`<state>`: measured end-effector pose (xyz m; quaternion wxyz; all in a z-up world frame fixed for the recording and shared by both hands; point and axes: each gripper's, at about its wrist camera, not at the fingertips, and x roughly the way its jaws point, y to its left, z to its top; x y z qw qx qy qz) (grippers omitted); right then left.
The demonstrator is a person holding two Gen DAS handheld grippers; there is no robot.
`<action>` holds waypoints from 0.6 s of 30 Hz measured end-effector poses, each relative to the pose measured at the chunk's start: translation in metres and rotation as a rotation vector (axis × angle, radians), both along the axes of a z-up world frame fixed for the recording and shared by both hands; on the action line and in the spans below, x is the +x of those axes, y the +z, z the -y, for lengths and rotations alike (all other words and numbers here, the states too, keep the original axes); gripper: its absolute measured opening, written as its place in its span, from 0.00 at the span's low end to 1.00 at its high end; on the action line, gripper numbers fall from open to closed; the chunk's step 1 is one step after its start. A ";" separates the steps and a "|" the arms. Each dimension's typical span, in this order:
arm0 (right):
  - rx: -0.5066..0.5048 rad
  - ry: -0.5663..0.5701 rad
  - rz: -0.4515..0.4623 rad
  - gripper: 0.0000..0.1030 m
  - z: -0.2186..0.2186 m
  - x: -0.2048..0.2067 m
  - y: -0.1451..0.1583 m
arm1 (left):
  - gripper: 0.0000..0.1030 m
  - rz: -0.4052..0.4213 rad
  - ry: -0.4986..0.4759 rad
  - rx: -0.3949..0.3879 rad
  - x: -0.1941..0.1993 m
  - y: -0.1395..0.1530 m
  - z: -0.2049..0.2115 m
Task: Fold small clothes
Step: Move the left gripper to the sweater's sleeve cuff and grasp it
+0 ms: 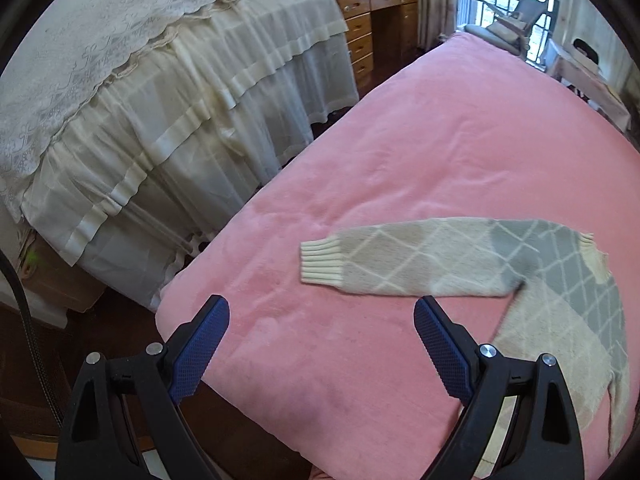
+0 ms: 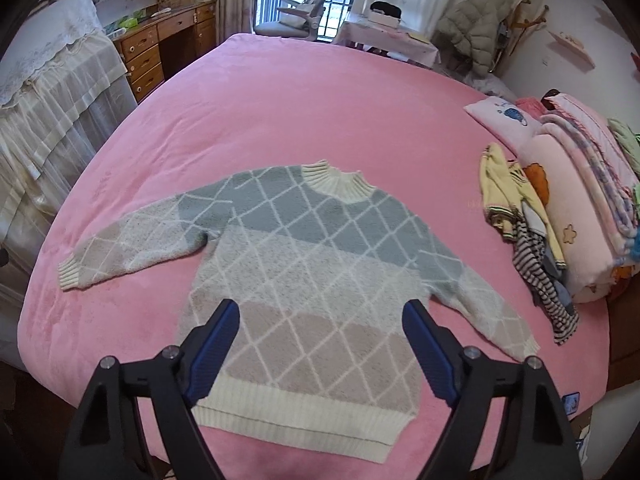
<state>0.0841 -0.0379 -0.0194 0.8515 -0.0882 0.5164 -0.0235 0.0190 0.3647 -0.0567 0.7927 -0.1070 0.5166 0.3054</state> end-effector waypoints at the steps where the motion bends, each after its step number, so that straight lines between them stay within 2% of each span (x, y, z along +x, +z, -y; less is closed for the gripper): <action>1: 0.003 0.009 -0.003 0.78 -0.008 0.004 -0.005 | 0.90 -0.007 0.004 -0.003 0.002 -0.007 -0.008; 10: 0.014 0.072 -0.028 0.78 -0.073 0.037 -0.067 | 0.90 -0.061 -0.003 -0.033 0.023 -0.093 -0.071; 18: 0.014 0.149 -0.029 0.77 -0.131 0.052 -0.122 | 0.90 -0.076 0.039 -0.154 0.030 -0.180 -0.116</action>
